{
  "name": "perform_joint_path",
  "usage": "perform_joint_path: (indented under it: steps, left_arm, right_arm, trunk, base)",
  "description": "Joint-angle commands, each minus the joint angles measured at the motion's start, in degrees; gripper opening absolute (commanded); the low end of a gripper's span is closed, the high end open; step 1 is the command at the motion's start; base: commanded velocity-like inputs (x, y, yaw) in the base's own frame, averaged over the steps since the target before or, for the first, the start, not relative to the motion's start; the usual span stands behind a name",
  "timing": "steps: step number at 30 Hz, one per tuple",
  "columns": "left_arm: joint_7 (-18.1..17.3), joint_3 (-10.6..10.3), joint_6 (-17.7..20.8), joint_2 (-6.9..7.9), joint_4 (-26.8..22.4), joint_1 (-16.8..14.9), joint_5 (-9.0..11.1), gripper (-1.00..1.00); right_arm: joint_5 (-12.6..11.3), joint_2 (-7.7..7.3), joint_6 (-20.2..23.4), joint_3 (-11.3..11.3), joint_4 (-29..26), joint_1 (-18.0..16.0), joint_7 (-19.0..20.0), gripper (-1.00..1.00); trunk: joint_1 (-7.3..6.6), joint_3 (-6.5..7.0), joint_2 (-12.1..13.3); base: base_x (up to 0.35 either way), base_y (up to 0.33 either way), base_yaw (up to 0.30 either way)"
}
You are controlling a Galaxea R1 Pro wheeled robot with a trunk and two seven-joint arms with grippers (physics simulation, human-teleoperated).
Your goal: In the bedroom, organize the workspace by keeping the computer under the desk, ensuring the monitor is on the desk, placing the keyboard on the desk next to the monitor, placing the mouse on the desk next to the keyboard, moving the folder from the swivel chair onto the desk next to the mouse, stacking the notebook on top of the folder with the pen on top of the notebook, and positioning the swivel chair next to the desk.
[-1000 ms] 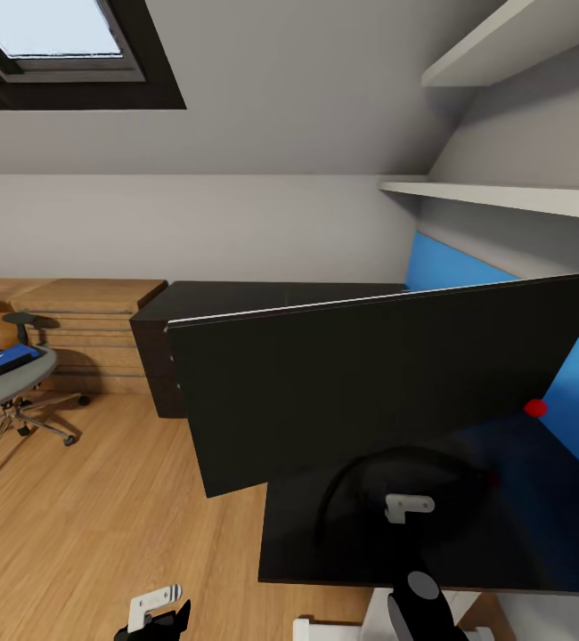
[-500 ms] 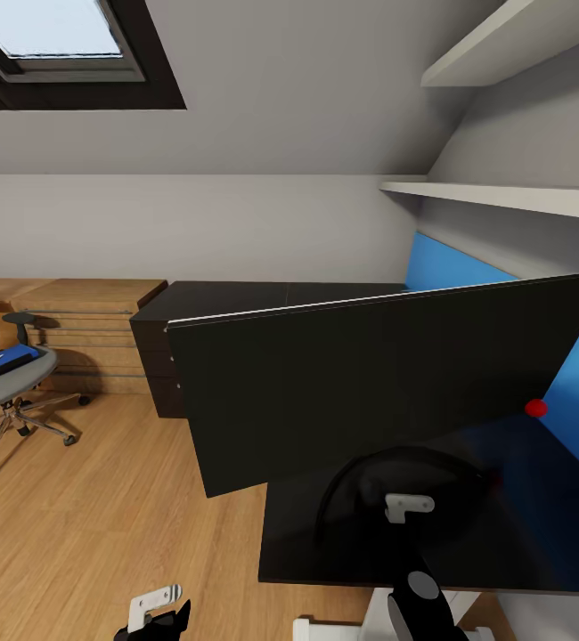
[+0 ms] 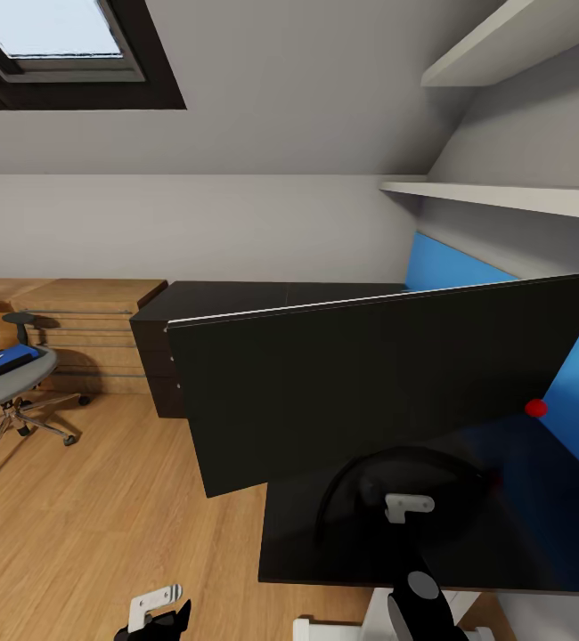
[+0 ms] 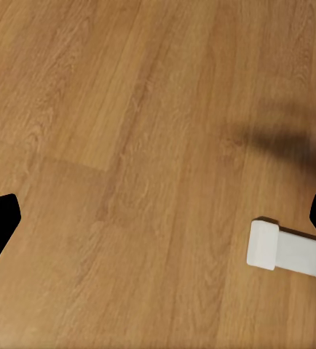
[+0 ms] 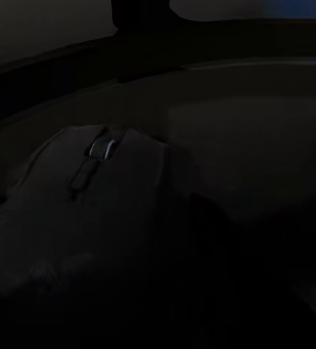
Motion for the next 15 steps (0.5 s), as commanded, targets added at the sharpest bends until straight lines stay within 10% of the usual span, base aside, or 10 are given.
perform_joint_path:
  steps: [1, 15]
  left_arm:
    - [0.1, 0.0, 0.4, -0.01, -0.1, 0.0, 0.6, 1.0]
    - [0.1, 0.0, 0.4, -0.04, -0.1, 0.0, 0.6, 1.0]
  right_arm:
    - [-0.4, -0.01, 0.2, 0.1, -0.1, 0.0, -0.4, -1.0]
    - [-0.4, -0.01, 0.2, 0.1, -0.1, 0.0, -0.4, -1.0]
  trunk:
    - [0.0, -0.06, 0.0]
    - [-1.54, 1.2, 2.8]
  base:
    - [0.0, 0.0, 0.0]
    - [0.0, 0.0, 0.0]
